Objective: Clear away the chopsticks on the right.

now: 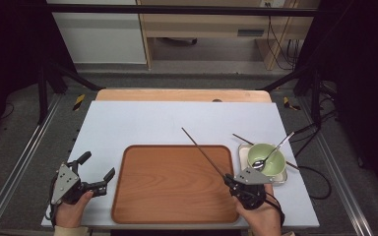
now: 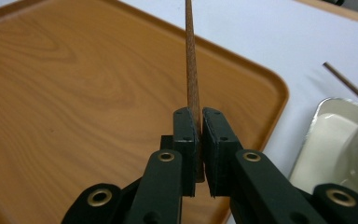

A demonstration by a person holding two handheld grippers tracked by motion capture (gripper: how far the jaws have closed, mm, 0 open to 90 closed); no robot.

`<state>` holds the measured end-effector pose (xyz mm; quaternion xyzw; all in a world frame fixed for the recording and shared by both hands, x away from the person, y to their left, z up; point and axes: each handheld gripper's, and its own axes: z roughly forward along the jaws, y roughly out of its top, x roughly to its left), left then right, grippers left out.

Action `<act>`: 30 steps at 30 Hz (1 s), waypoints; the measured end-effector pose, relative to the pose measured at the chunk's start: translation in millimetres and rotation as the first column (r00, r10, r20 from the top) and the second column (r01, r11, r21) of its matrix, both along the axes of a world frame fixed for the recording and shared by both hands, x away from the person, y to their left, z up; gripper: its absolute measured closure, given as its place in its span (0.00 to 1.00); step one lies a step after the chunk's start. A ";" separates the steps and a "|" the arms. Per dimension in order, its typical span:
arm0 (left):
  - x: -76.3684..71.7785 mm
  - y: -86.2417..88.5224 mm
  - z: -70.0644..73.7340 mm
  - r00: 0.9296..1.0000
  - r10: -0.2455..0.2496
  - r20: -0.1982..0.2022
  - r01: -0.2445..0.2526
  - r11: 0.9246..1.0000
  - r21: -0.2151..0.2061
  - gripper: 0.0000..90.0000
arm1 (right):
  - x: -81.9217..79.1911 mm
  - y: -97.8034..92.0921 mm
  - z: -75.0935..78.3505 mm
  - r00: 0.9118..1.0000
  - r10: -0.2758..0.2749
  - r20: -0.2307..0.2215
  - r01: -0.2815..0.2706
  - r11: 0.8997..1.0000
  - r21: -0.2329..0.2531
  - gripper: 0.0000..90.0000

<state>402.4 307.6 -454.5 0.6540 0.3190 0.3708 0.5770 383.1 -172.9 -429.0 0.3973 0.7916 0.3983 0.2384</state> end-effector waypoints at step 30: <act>1.2 -7.7 -2.0 1.000 -0.021 -0.009 0.021 1.000 0.009 0.03 | -18.2 -2.6 -14.3 0.999 -0.008 -0.053 0.009 1.000 0.025 0.94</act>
